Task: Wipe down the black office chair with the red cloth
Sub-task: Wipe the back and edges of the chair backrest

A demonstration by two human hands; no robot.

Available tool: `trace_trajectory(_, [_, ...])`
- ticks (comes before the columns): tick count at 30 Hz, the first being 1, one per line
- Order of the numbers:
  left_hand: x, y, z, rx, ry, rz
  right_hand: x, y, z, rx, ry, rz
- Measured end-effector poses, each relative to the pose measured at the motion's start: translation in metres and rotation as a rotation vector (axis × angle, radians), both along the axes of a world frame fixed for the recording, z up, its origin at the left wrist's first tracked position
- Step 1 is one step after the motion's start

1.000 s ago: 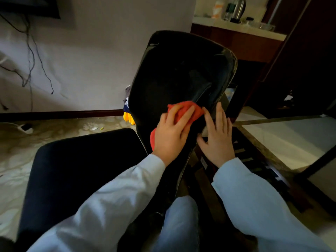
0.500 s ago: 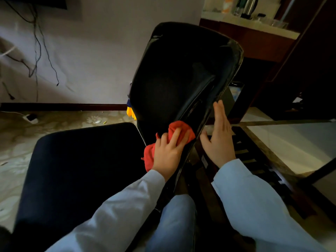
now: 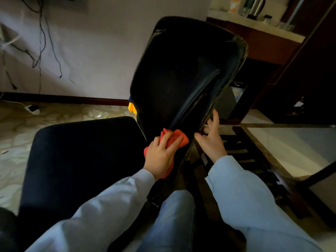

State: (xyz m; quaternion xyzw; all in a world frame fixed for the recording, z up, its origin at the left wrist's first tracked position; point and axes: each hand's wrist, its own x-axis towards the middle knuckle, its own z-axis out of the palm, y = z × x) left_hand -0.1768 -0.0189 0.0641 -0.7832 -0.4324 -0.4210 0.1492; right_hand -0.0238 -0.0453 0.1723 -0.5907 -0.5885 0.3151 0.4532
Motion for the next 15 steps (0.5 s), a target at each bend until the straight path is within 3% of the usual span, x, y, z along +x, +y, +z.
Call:
trace_trajectory(3, [0.003,0.012,0.025,0.112,-0.094,-0.029,0.001,0.001,-0.004,0.008,-0.008,-0.008])
trace_trajectory(6, [0.009,0.028,0.033,0.187,-0.017,-0.013,0.001,0.002,-0.008,0.032,-0.024,-0.014])
trace_trajectory(15, [0.005,0.019,-0.024,0.026,0.213,0.013,-0.003,-0.001,-0.012,0.026,-0.038,-0.048])
